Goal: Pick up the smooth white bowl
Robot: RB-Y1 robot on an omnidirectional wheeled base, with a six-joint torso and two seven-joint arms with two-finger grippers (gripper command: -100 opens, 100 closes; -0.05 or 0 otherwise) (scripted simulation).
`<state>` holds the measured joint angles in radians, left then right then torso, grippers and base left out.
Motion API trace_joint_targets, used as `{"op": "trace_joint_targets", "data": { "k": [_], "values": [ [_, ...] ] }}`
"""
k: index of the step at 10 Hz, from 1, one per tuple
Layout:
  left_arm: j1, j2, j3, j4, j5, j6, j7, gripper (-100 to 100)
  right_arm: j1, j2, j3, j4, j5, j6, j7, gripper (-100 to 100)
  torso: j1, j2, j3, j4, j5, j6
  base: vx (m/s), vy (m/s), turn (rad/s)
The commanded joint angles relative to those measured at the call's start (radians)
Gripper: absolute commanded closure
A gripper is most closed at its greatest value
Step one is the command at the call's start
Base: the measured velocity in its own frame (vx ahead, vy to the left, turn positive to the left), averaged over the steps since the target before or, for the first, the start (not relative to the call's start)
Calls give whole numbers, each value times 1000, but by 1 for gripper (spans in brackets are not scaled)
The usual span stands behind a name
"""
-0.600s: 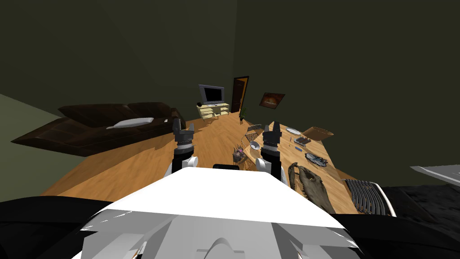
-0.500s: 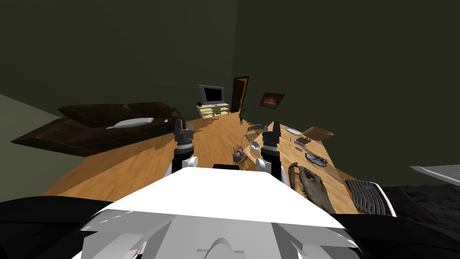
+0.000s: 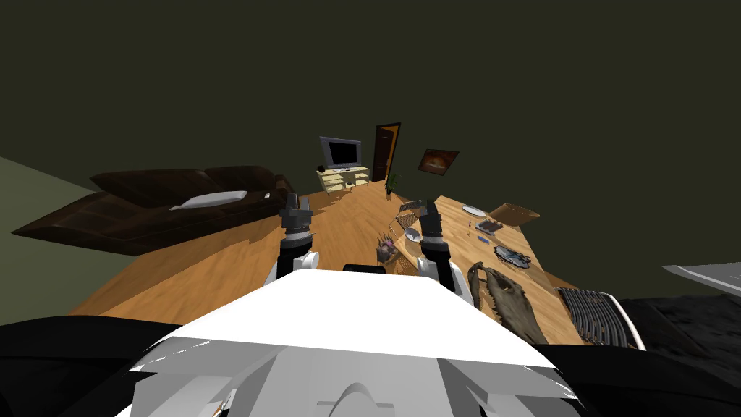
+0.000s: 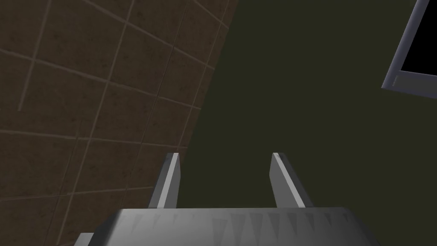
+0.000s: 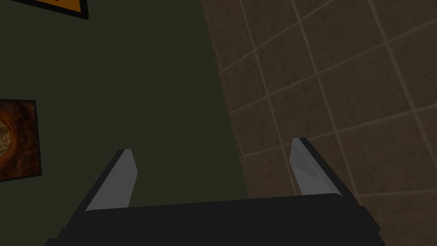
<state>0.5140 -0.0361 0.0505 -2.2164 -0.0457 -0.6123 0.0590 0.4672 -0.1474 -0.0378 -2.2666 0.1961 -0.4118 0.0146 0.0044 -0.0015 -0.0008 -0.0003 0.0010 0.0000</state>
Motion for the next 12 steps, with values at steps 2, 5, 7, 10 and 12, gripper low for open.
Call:
{"op": "trace_joint_targets", "data": {
  "k": [2, 5, 7, 10, 12],
  "values": [
    [0, 0, 0, 0, 0, 0, 0, 0, -4, -78, -24, 71, 82, -17, -9, -100, 1, -1, 0, 0, 0, 0, 35, 87, -31],
    [0, 0, 0, 0, 0, 0, 0, 0, -2, -107, -33, 98, 138, -24, -13, -100, 0, 0, 0, 0, 0, 0, 20, 62, -15],
    [0, 0, 0, 0, 0, 0, 0, 0, 1, -164, -54, 156, 206, -40, -21, -100, 0, 0, 0, 0, 0, 0, 17, 75, -30],
    [0, 0, 0, 0, 0, 0, 0, 0, 3, -193, -64, 187, 277, -48, -25, -100, 0, -1, 0, 0, 0, 0, 27, 72, -21],
    [0, 0, 0, 0, 0, 0, 0, 0, 6, -222, -75, 218, 327, -57, -30, -100, 0, 0, 0, 0, 0, 0, 21, 64, -20]
  ]
}}
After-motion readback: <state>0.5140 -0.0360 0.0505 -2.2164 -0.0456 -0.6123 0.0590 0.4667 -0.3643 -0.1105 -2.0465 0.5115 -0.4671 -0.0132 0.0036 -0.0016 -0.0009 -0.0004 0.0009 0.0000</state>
